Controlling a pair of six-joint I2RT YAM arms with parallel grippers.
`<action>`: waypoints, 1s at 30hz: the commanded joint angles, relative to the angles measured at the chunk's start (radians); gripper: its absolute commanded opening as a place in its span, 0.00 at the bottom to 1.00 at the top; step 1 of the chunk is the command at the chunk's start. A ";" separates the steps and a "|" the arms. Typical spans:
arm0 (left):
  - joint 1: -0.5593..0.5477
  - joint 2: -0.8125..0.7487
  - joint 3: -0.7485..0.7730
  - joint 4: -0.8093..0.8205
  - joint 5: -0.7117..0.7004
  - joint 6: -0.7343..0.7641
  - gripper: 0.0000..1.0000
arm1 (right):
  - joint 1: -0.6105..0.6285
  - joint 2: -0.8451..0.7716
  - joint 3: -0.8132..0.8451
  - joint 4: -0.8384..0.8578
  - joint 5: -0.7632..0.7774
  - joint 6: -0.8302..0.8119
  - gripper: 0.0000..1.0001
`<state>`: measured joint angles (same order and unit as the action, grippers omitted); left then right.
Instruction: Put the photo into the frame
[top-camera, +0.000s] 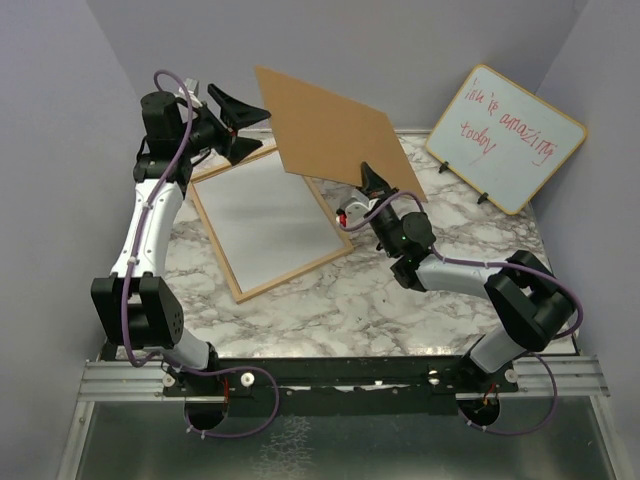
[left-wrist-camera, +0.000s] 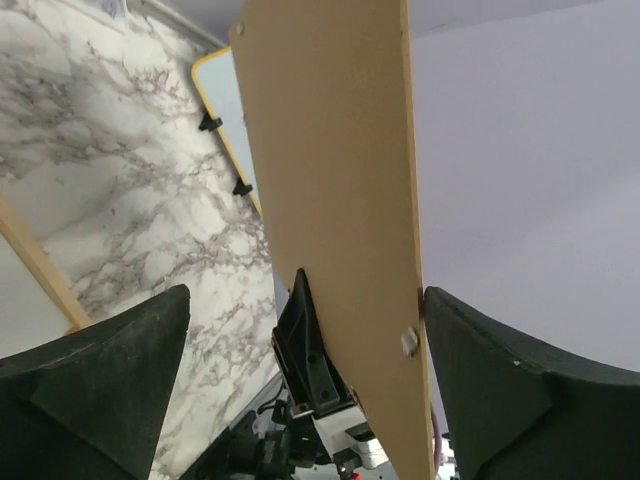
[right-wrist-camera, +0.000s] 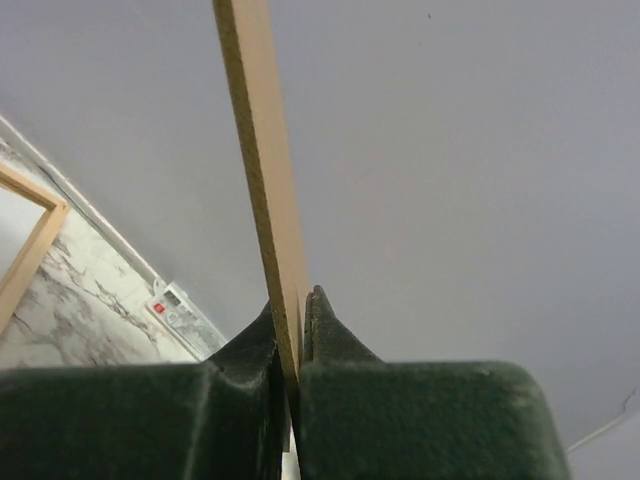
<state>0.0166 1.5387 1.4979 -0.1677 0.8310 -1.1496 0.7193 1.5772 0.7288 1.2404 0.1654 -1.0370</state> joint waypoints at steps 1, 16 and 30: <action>0.040 -0.066 0.062 0.087 0.024 0.061 0.99 | -0.006 -0.032 0.062 0.197 0.204 0.132 0.01; 0.076 -0.072 0.037 -0.293 -0.324 0.397 0.99 | -0.024 -0.227 0.138 -0.301 0.380 0.954 0.01; 0.101 0.082 -0.215 -0.441 -0.813 0.530 0.99 | -0.210 -0.316 0.215 -0.805 0.147 1.733 0.01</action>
<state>0.1112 1.5921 1.3148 -0.5426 0.2440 -0.6975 0.5621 1.2728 0.9184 0.6022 0.4316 0.3946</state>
